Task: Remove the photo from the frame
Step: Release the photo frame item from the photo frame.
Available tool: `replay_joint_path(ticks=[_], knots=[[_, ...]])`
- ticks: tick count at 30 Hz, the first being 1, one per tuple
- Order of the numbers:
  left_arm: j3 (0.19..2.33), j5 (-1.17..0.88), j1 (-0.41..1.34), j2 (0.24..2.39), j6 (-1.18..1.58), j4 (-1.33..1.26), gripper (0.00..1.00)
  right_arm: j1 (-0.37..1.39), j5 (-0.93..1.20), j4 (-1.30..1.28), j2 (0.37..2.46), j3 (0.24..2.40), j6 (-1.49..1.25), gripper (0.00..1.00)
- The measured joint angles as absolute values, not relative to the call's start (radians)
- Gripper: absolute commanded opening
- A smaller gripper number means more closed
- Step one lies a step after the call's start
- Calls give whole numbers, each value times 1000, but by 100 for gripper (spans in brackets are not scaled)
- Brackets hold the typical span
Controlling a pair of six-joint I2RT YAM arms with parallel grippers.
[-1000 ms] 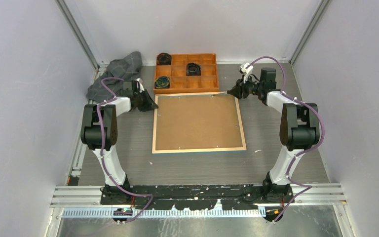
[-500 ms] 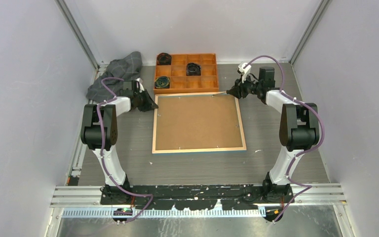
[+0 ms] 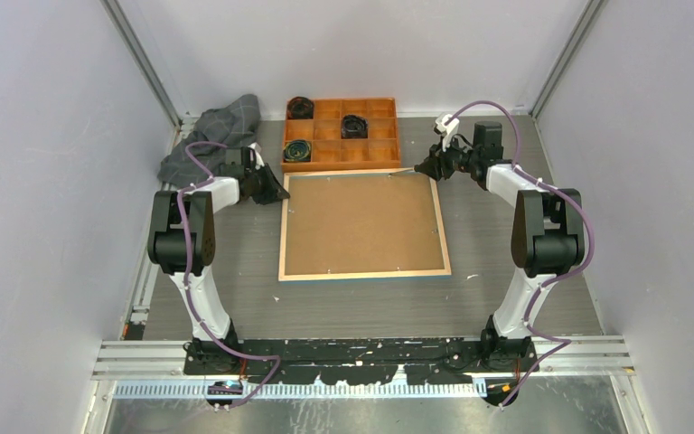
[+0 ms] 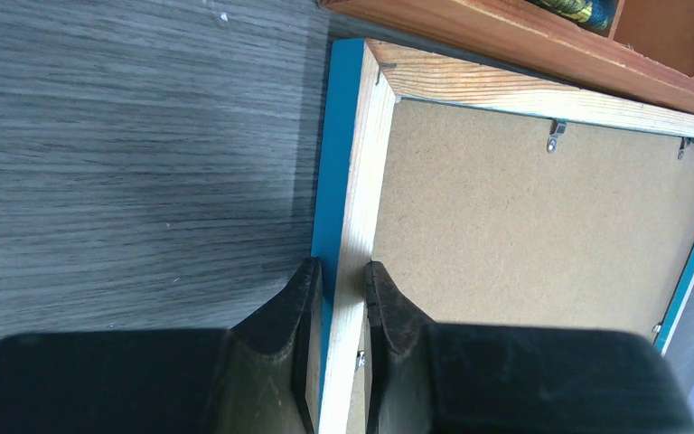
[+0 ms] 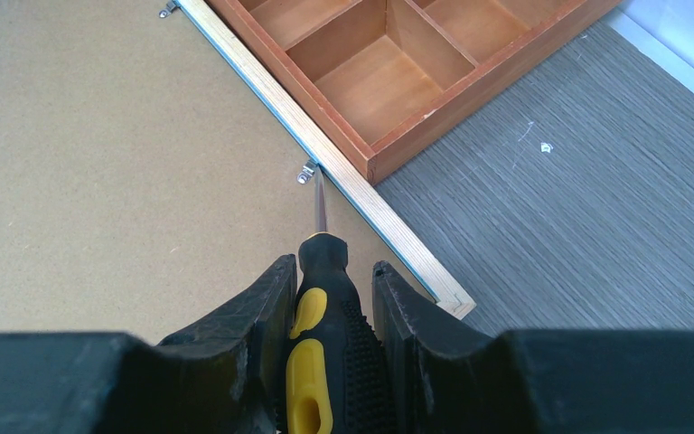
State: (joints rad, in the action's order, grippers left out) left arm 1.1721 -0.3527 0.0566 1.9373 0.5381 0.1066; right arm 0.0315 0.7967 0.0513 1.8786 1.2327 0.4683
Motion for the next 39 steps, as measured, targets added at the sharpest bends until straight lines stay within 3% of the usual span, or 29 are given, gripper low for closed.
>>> replay_joint_path(ticks=[39], knots=[[1178,-355,56,1940,537,116,1,38,780,44,1872,1235,441,1]])
